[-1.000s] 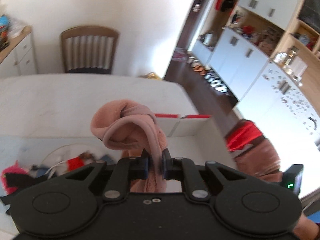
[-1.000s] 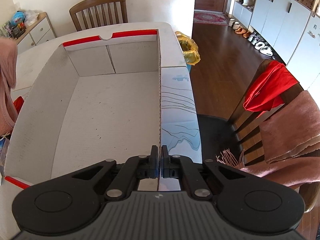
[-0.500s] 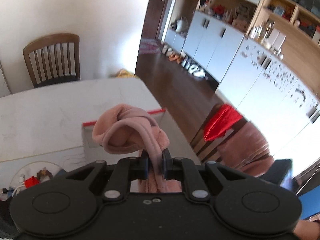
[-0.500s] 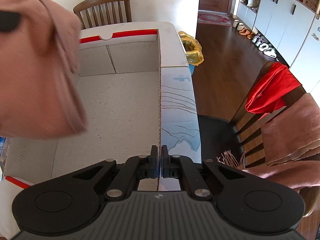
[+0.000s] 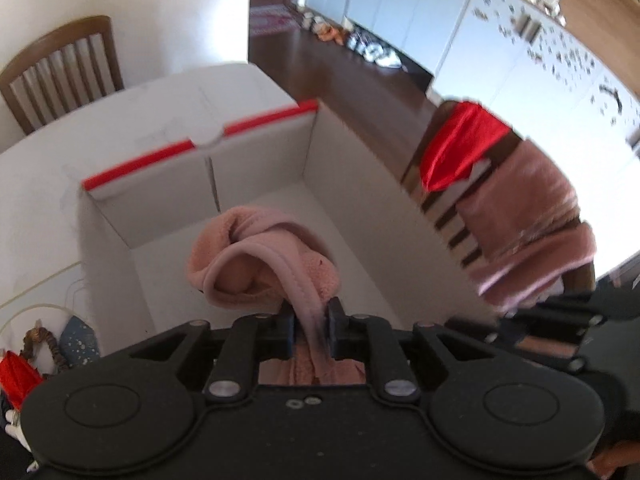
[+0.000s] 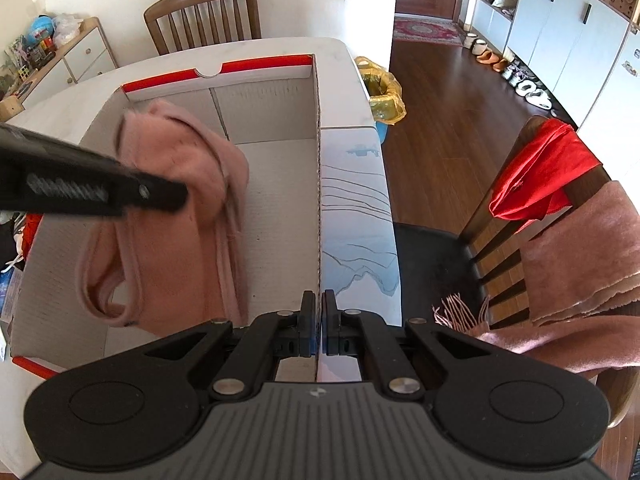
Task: Organize objects
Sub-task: 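Carry the pink fleece item into the white box and open the left tool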
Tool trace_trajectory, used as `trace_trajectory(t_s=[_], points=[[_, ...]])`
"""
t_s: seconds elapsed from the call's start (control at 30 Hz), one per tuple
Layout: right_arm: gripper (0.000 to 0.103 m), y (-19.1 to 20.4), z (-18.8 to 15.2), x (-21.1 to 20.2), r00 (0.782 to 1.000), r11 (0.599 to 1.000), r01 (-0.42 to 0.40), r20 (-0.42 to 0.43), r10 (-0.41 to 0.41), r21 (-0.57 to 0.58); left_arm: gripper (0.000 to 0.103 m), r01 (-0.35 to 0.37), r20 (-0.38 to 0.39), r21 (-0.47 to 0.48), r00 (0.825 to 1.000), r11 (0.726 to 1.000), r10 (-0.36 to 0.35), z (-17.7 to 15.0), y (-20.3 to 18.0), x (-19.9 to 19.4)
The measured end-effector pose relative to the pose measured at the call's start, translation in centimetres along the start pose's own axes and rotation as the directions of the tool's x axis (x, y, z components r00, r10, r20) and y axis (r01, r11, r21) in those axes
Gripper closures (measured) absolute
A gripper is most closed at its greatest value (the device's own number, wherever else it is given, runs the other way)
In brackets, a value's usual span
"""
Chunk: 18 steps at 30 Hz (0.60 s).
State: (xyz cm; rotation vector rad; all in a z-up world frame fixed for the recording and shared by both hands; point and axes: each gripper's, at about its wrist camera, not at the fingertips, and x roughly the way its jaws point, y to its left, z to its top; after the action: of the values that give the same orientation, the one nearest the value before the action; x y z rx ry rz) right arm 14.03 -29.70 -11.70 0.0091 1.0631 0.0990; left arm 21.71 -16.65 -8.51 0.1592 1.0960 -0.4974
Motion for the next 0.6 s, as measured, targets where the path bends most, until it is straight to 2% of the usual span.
trace_trajectory(t_s=[0.2,0.33,0.4,0.47,0.53,0.6], points=[[0.102,0.2,0.2,-0.1,1.000,1.000,0.013,-0.016,-0.012,0.026,0.085,0.016,-0.084,0.010,0.996,1.000,-0.015,-0.4,1.2,2.4],[0.102,0.4,0.1,-0.2,1.000,0.999,0.022,-0.022,-0.021,0.043,0.077,0.018,-0.128,0.034,0.992,0.999,-0.013,-0.6,1.5,3.5],[0.102,0.5,0.1,-0.3,0.999,0.998,0.026,-0.024,-0.025,0.050,0.071,0.026,-0.145,0.027,0.989,0.999,-0.022,-0.8,1.9,3.8],[0.102,0.6,0.1,-0.3,0.999,0.998,0.030,-0.026,-0.029,0.059,0.052,0.036,-0.158,0.015,0.987,0.999,-0.033,-1.0,2.4,4.0],[0.102,0.7,0.1,-0.4,0.999,0.997,0.037,-0.030,-0.035,0.071,0.045,0.045,-0.161,0.009,0.986,0.999,-0.043,-1.2,2.8,3.9],[0.102,0.9,0.1,-0.4,0.999,0.996,0.044,-0.032,-0.042,0.078,0.042,0.051,-0.158,0.009,0.986,0.999,-0.049,-1.4,3.0,3.6]])
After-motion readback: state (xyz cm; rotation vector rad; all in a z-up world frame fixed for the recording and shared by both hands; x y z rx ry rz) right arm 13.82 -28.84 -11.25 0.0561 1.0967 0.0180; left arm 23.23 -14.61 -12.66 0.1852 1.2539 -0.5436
